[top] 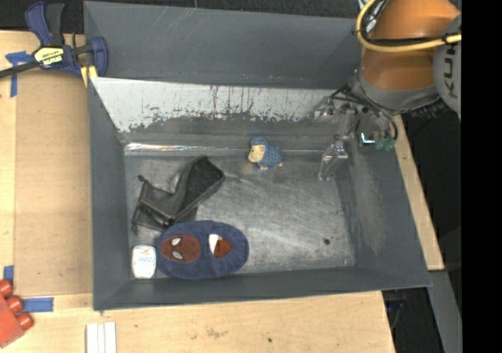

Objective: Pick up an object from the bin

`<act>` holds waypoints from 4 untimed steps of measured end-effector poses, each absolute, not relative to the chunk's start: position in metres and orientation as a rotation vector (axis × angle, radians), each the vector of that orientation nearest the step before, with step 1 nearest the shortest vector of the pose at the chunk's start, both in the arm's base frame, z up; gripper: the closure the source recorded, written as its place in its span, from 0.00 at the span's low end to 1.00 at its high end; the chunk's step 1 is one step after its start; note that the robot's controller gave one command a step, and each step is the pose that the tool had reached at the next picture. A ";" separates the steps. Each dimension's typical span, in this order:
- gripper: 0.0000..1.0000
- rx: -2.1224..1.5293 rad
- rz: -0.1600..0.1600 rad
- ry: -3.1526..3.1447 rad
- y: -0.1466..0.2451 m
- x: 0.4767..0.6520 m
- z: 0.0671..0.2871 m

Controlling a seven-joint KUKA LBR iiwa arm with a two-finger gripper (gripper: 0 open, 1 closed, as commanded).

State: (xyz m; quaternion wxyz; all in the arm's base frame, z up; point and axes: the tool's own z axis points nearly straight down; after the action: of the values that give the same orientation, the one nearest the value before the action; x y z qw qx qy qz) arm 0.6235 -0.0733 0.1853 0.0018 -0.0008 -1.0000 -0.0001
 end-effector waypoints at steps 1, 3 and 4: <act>0.00 0.178 0.000 -3.148 -0.031 0.576 0.272; 0.00 0.728 0.006 -3.061 0.110 0.499 0.074; 1.00 0.729 0.003 -3.065 0.111 0.500 0.076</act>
Offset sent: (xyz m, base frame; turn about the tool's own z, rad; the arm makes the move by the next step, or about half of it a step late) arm -0.0488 0.0412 0.0809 -0.1131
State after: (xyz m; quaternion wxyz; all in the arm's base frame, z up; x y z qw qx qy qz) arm 0.4999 0.1115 0.0758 -0.0043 0.2315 -0.9728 0.0010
